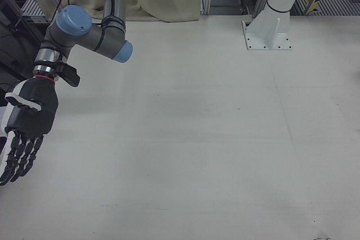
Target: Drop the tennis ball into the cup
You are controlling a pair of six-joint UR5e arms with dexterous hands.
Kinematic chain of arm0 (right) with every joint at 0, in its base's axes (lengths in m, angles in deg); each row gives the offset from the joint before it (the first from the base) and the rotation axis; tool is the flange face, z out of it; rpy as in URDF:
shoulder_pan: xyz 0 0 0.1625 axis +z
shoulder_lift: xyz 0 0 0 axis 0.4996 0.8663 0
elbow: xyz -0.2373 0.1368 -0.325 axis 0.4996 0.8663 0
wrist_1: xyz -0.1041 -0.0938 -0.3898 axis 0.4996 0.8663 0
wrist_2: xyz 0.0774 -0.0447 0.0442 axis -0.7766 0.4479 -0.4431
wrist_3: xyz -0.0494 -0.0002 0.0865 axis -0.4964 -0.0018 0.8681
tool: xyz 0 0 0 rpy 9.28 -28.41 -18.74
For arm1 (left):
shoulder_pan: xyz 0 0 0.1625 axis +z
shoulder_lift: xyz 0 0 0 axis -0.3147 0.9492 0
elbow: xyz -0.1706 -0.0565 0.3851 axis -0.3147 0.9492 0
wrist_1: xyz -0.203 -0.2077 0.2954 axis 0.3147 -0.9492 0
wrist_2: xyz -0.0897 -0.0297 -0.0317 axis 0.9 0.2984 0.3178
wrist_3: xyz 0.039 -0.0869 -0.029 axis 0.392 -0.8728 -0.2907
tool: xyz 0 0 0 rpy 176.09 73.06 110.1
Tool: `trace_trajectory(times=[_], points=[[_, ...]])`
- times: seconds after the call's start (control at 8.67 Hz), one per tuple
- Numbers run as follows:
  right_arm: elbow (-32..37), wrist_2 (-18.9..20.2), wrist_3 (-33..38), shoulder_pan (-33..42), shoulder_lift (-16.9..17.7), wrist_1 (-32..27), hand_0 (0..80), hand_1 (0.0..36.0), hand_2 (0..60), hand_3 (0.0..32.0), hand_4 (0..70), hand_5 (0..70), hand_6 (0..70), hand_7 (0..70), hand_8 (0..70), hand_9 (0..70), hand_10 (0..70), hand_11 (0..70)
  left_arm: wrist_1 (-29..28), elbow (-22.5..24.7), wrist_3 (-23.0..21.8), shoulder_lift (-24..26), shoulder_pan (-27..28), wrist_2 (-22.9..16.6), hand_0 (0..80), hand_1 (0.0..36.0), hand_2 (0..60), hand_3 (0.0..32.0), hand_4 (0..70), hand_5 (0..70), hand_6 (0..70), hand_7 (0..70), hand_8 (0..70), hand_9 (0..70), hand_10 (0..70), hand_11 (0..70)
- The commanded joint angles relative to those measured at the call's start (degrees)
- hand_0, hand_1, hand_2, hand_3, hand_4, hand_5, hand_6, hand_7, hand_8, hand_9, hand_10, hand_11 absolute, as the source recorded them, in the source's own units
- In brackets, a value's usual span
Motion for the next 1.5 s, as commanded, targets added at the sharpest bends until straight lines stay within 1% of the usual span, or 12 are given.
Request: trace_trajectory(times=[0.0,0.12,0.23,0.35,0.46,0.58,0.69,0.81,0.92,1.04,1.15,1.38], points=[[0.0,0.0,0.0,0.0,0.0,0.03,0.0,0.0,0.0,0.0,0.0,0.0,0.0,0.0,0.0,0.0,0.0,0.0,-0.07,0.0,0.02,0.26,0.32,0.0,63.7,27.2,9.0,0.0,4.8,16.2,42.9,46.9,21.5,29.1,13.5,22.5],[0.0,0.0,0.0,0.0,0.0,0.03,0.0,0.0,0.0,0.0,0.0,0.0,0.0,0.0,0.0,0.0,0.0,0.0,-0.15,-0.08,0.02,0.09,0.23,0.0,63.6,27.7,8.0,0.0,4.3,14.6,33.1,34.1,15.6,21.0,12.1,20.5],[0.0,0.0,0.0,0.0,0.0,0.03,0.0,0.0,0.0,0.0,0.0,0.0,0.0,0.0,0.0,0.0,0.0,0.0,-0.24,-0.09,0.02,-0.09,0.06,0.0,63.4,28.4,6.4,0.0,4.0,12.1,20.2,31.3,11.6,18.5,11.7,19.9],[0.0,0.0,0.0,0.0,0.0,0.03,0.0,0.0,0.0,0.0,0.0,0.0,0.0,0.0,0.0,0.0,0.0,0.0,-0.24,-0.09,0.02,-0.18,0.05,0.0,63.2,28.1,7.2,0.0,3.9,12.7,23.2,27.2,11.3,16.4,11.2,19.3],[0.0,0.0,0.0,0.0,0.0,0.03,0.0,0.0,0.0,0.0,0.0,0.0,0.0,0.0,0.0,0.0,0.0,0.0,-0.42,-0.09,-0.07,-0.27,-0.03,0.0,63.1,27.7,8.3,0.0,3.6,14.2,30.7,23.7,12.4,15.2,11.0,19.0],[0.0,0.0,0.0,0.0,0.0,0.03,0.0,0.0,0.0,0.0,0.0,0.0,0.0,0.0,0.0,0.0,0.0,0.0,-0.33,0.0,-0.5,-0.27,-0.12,0.0,63.1,27.8,8.2,0.0,3.4,13.8,28.5,23.9,11.9,15.1,11.0,18.9],[0.0,0.0,0.0,0.0,0.0,0.03,0.0,0.0,0.0,0.0,0.0,0.0,0.0,0.0,0.0,0.0,0.0,0.0,-0.16,0.52,-1.81,-0.18,-0.56,-0.08,63.5,28.3,8.4,0.0,3.8,13.9,28.7,24.5,11.8,15.1,10.7,18.5],[0.0,0.0,0.0,0.0,0.0,0.03,0.0,0.0,0.0,0.0,0.0,0.0,0.0,0.0,0.0,0.0,0.0,0.0,1.76,2.27,-3.39,-0.01,-3.69,-0.34,65.3,29.0,8.6,0.0,4.3,14.3,30.0,22.4,11.6,13.9,9.2,16.5],[0.0,0.0,0.0,0.0,0.0,0.03,0.0,0.0,0.0,0.0,0.0,0.0,0.0,0.0,0.0,0.0,0.0,0.0,5.61,6.38,-3.75,0.0,-7.12,-0.7,65.5,29.1,7.7,0.0,3.4,13.7,26.9,17.8,9.8,11.3,7.9,14.5],[0.0,0.0,0.0,0.0,0.0,0.03,0.0,0.0,0.0,0.0,0.0,0.0,0.0,0.0,0.0,0.0,0.0,0.0,9.82,10.77,-3.67,-0.09,-10.55,-0.96,65.7,29.3,4.8,0.0,2.7,11.9,18.3,16.1,7.1,9.5,6.6,12.8],[0.0,0.0,0.0,0.0,0.0,0.03,0.0,0.0,0.0,0.0,0.0,0.0,0.0,0.0,0.0,0.0,0.0,0.0,12.39,13.42,-3.67,0.08,-13.54,-1.4,64.0,27.2,3.5,0.0,3.8,13.4,27.7,14.0,9.0,9.2,6.7,12.8],[0.0,0.0,0.0,0.0,0.0,0.03,0.0,0.0,0.0,0.0,0.0,0.0,0.0,0.0,0.0,0.0,0.0,0.0,14.87,15.64,-3.84,0.35,-19.08,-3.24,63.7,26.2,2.2,0.0,7.6,13.2,28.7,17.8,9.8,10.9,7.2,13.3]])
